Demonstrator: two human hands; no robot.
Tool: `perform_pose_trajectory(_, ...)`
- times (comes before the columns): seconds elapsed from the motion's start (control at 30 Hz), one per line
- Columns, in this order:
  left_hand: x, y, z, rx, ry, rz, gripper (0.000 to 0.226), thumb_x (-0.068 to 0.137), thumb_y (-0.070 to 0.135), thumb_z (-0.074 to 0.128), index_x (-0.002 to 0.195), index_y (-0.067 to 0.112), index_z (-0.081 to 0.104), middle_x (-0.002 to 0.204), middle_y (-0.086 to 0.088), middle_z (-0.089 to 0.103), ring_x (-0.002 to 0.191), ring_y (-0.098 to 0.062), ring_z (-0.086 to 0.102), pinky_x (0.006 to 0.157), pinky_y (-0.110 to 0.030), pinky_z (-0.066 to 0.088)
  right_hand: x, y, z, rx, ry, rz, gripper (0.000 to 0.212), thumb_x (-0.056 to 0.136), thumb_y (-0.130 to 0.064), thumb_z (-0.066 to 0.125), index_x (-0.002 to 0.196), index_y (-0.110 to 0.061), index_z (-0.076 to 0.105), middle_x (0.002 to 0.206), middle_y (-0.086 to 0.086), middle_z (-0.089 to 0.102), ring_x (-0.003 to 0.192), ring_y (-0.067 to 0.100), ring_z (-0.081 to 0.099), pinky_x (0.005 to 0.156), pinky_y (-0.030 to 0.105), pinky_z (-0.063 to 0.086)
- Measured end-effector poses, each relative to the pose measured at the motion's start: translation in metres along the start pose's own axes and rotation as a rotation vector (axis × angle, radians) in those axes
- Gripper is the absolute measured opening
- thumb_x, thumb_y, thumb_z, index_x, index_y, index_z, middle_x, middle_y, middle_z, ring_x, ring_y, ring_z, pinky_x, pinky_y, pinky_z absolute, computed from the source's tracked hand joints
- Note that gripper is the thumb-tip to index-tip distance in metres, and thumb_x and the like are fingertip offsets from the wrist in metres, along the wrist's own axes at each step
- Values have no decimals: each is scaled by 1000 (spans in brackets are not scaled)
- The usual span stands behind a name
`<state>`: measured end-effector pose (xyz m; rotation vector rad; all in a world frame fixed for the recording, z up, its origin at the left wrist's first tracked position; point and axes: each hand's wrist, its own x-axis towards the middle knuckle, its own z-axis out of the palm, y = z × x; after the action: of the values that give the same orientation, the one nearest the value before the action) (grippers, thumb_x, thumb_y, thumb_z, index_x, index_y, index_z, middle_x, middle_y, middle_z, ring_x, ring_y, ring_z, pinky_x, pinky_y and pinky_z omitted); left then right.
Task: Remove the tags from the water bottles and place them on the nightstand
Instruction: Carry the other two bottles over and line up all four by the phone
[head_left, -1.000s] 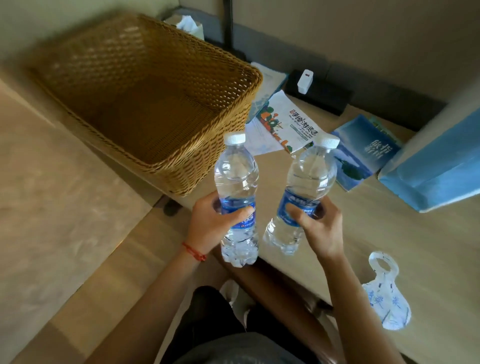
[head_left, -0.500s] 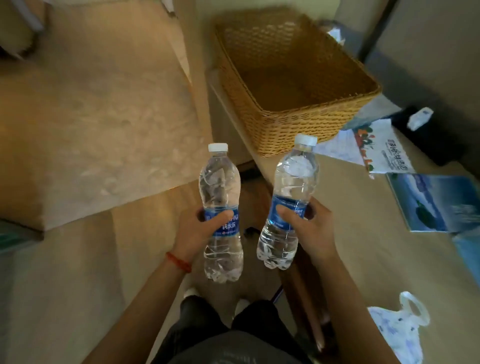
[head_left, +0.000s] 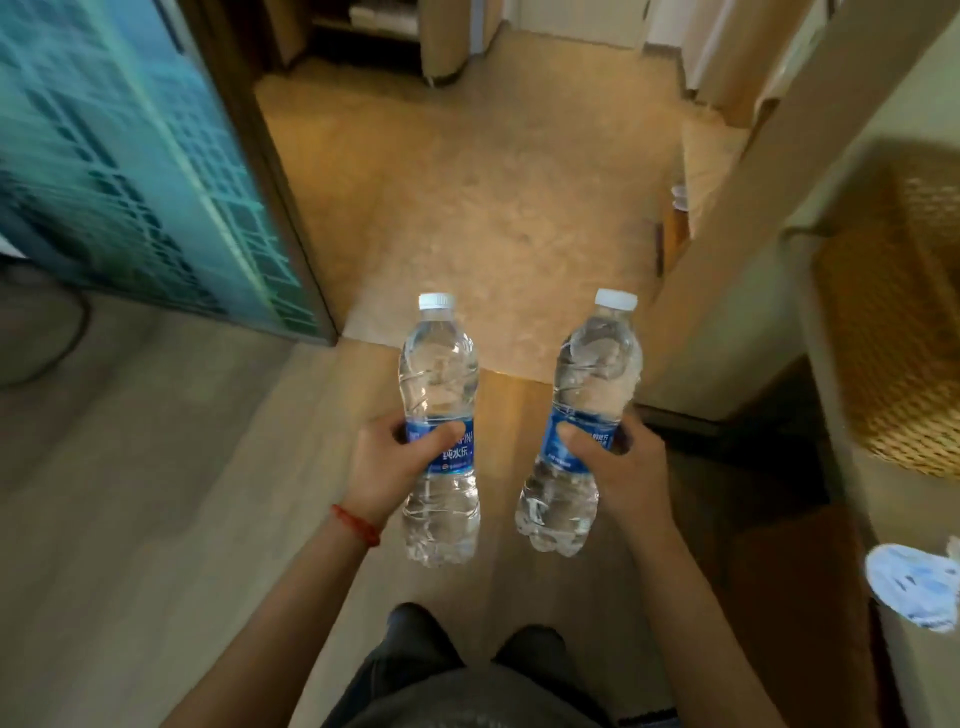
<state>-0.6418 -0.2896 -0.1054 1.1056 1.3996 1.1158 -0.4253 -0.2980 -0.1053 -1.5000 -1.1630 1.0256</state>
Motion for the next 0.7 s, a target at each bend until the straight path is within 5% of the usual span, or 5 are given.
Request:
perform_pose_trajectory(0.3, -10, -17, -158, -72, 480, -110, 17, 68, 16, 77, 54, 19, 68, 48, 11, 66, 47, -1, 61, 43, -12, 44, 24, -42, 188, 62, -453, -54, 26, 72, -2, 73, 79, -26, 66, 71, -11, 72, 67, -2, 66, 59, 10, 48)
perform_pose_trajectory(0.47, -35, -24, -211, -104, 758, -164, 19, 57, 33, 73, 57, 15, 68, 50, 6, 63, 50, -8, 59, 48, -19, 47, 29, -65, 273, 83, -762, -121, 17, 66, -15, 71, 80, -24, 68, 75, -13, 72, 71, 0, 66, 63, 11, 49)
perform_pose_trajectory(0.7, -51, -30, -255, -193, 1147, -183, 16, 61, 26, 78, 60, 14, 67, 47, 10, 63, 49, -3, 60, 46, -16, 47, 33, -84, 376, 60, -1094, -114, 14, 60, -18, 72, 73, -15, 67, 67, -6, 68, 62, 3, 61, 57, 15, 49)
